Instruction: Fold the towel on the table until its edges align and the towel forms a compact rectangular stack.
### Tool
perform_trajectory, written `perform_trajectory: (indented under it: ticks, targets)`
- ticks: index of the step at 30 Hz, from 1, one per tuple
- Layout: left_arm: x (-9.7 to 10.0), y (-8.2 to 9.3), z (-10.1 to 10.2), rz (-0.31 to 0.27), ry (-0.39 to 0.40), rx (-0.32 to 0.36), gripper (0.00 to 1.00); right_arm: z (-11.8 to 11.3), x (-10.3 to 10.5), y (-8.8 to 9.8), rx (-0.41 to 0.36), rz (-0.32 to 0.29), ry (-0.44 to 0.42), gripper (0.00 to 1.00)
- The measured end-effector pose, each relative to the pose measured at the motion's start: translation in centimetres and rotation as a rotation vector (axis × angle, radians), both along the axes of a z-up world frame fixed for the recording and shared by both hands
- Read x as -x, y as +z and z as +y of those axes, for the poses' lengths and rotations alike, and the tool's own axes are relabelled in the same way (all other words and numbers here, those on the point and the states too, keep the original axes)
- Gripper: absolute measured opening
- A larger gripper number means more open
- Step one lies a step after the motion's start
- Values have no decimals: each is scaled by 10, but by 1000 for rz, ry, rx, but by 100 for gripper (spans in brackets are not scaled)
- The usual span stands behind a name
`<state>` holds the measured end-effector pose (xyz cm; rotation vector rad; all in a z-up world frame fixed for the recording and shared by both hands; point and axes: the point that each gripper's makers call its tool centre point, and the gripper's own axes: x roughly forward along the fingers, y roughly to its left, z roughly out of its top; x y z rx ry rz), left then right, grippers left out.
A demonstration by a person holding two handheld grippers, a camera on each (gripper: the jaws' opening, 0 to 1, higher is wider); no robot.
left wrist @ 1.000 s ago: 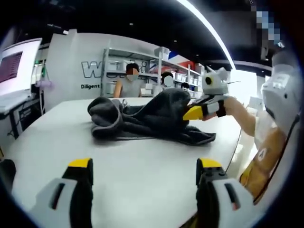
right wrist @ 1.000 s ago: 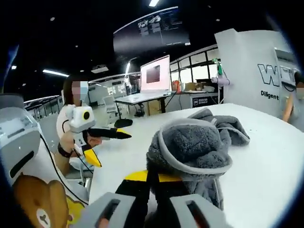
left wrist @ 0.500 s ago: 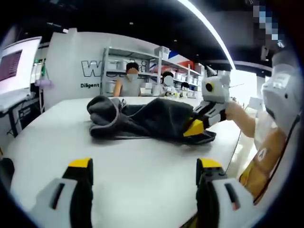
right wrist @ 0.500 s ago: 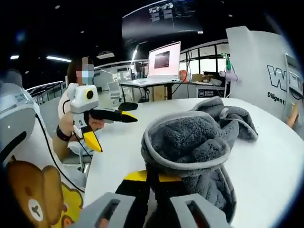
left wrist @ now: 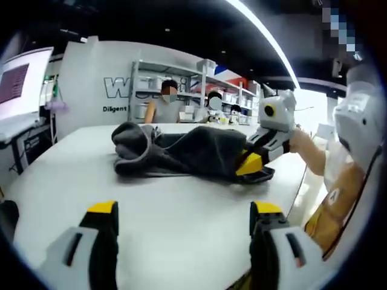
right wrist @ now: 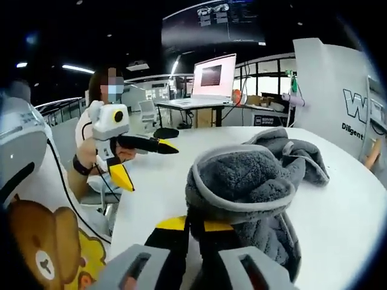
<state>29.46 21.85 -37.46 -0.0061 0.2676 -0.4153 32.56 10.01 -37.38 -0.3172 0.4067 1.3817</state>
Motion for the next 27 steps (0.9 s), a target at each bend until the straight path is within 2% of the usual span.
perform_trajectory:
  ticks: [11, 16, 21, 27]
  targets:
    - [0, 1, -2, -5, -8, 1, 94, -13, 9, 15, -2, -32, 3, 12]
    - [1, 2, -3, -7, -16, 1, 94, -27, 8, 25, -3, -60, -19, 12]
    - [2, 3, -4, -9, -19, -1, 94, -46, -1, 38, -12, -94, -65, 12]
    - [1, 6, -5, -13, -24, -6, 94, -71, -22, 55, -36, -131, -154, 14]
